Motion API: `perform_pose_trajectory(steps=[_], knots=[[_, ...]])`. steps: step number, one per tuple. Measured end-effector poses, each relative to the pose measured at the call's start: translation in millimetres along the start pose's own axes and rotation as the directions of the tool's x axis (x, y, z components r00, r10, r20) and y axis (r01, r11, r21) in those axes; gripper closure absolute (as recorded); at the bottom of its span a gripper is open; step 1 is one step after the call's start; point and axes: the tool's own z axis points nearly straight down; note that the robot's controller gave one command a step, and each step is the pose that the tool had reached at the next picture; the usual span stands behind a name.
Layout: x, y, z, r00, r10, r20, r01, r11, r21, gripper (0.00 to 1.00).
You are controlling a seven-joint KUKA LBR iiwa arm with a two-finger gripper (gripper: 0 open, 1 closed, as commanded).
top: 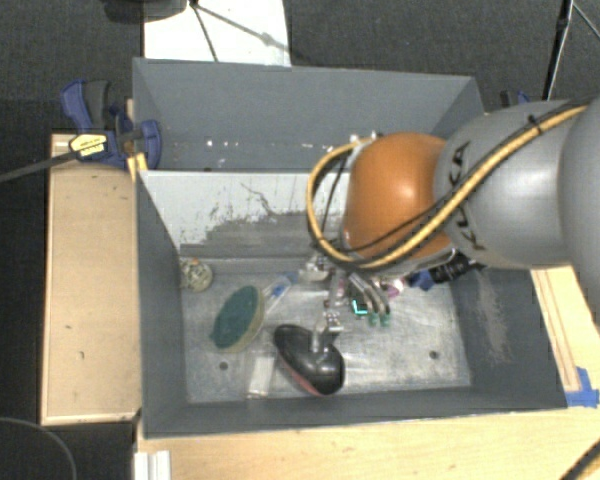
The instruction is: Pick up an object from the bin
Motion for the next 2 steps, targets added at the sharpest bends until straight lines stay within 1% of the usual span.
perform_pose_trajectory(steps=[1,2], knots=[[-30.0,10.7,63.3,0.998,0.053,0.019,-0.053,0.999,-0.003,0.00],[17.6,-21.4,24.3,0.995,0.073,0.064,-0.072,0.997,-0.012,0.00]])
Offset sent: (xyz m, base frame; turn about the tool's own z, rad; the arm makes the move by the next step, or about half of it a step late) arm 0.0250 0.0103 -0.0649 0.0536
